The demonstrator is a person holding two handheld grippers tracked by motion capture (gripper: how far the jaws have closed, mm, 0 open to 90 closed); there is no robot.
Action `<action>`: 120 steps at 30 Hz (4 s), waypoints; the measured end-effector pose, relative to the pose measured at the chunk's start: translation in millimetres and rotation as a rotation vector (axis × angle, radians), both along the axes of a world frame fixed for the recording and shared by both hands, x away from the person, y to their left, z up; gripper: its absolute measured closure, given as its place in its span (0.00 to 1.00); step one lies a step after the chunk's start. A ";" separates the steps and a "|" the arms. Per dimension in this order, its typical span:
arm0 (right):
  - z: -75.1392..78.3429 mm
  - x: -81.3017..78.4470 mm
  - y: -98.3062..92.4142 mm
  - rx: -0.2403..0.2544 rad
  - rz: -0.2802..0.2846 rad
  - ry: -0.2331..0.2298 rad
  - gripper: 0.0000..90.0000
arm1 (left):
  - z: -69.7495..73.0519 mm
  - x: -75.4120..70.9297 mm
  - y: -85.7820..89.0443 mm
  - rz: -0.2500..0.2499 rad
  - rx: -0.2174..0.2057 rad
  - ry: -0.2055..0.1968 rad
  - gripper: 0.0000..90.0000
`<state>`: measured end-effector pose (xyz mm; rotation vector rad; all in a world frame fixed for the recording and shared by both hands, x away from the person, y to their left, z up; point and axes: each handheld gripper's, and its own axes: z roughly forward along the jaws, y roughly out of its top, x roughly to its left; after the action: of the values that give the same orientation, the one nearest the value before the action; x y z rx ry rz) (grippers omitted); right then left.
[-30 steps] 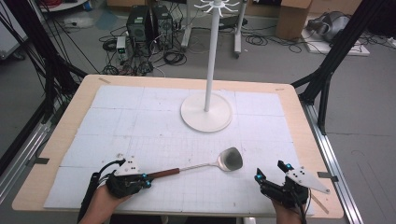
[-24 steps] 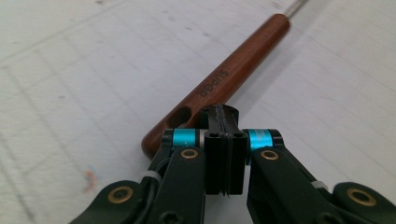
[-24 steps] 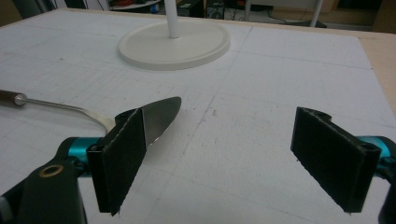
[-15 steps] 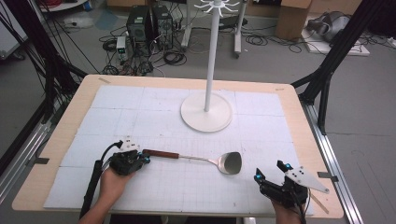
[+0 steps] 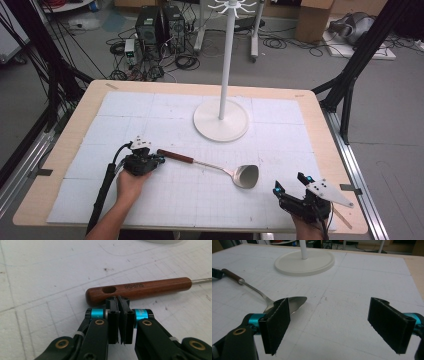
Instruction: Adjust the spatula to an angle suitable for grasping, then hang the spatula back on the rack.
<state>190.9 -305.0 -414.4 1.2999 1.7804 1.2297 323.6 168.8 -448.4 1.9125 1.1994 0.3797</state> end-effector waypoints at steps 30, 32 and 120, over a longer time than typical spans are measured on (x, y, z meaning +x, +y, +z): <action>4.3 7.8 12.2 0.040 0.068 0.003 0.19 | 33.5 -71.0 82.8 -0.074 -0.263 -0.376 0.20; 4.9 9.7 14.9 0.038 0.076 0.001 0.19 | 33.9 -74.7 86.1 -0.063 -0.275 -0.398 0.20; -7.8 150.5 180.9 -0.475 0.775 0.437 0.88 | 16.0 -68.7 96.1 -0.074 -0.244 -0.295 0.29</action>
<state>341.4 -124.1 -422.2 0.6281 2.8365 0.7954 254.9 264.9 -432.4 1.6208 0.9322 0.4378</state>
